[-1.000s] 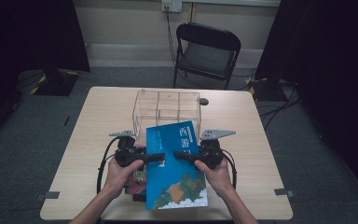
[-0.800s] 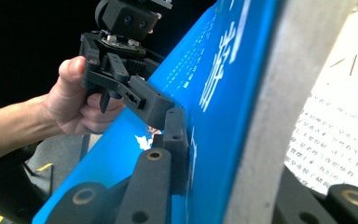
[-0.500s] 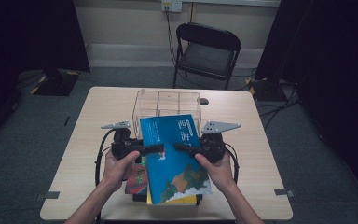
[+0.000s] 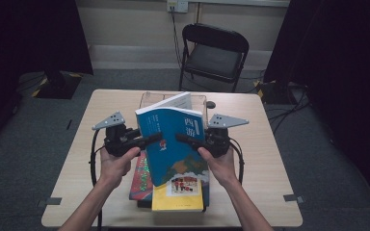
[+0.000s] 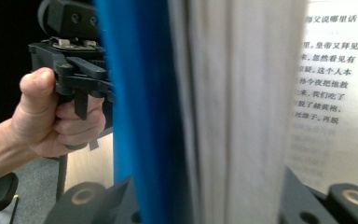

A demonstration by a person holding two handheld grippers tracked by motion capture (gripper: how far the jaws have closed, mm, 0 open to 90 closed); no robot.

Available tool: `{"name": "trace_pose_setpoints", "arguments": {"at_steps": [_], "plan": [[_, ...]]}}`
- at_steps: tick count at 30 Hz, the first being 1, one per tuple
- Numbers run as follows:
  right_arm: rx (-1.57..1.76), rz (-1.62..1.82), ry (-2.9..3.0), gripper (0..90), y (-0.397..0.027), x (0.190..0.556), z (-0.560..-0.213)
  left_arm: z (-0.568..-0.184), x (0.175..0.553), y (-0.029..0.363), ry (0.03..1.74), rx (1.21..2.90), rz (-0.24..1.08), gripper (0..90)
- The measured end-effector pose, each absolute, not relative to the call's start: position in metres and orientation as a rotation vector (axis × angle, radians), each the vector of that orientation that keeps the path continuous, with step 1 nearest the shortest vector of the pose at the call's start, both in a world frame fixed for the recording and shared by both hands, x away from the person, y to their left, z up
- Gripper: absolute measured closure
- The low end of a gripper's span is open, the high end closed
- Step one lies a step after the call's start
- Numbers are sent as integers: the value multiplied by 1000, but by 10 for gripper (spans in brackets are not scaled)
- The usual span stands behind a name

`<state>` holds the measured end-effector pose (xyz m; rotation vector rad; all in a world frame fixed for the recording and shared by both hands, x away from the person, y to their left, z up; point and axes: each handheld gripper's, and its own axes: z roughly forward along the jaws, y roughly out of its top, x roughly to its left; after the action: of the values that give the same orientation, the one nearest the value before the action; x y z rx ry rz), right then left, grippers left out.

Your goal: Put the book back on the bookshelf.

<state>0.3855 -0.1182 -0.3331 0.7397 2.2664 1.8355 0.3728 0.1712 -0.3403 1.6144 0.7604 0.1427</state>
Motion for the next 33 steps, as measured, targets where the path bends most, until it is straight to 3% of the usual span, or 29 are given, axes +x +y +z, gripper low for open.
{"name": "trace_pose_setpoints", "arguments": {"at_steps": [3,4,10,12,14,15,22,33], "plan": [[757,1814,2256,704,-123,382,-332,-338,366,168,744,1625,164,583],[806,1819,2214,597,-133,379,-331,-337,363,167,730,1634,176,601],[861,1818,2175,555,-159,370,-340,-330,344,154,670,1686,259,608],[887,1774,2142,487,-170,363,-347,-330,338,152,654,1693,282,610],[892,1767,2136,474,-172,362,-349,-330,334,152,646,1702,303,610],[927,1708,2137,405,-177,363,-356,-330,332,151,645,1706,308,610],[900,1735,2209,388,-172,375,-375,-327,322,143,628,1735,358,609],[864,1744,2249,500,-170,381,-375,-321,325,137,648,1771,342,596]]}}
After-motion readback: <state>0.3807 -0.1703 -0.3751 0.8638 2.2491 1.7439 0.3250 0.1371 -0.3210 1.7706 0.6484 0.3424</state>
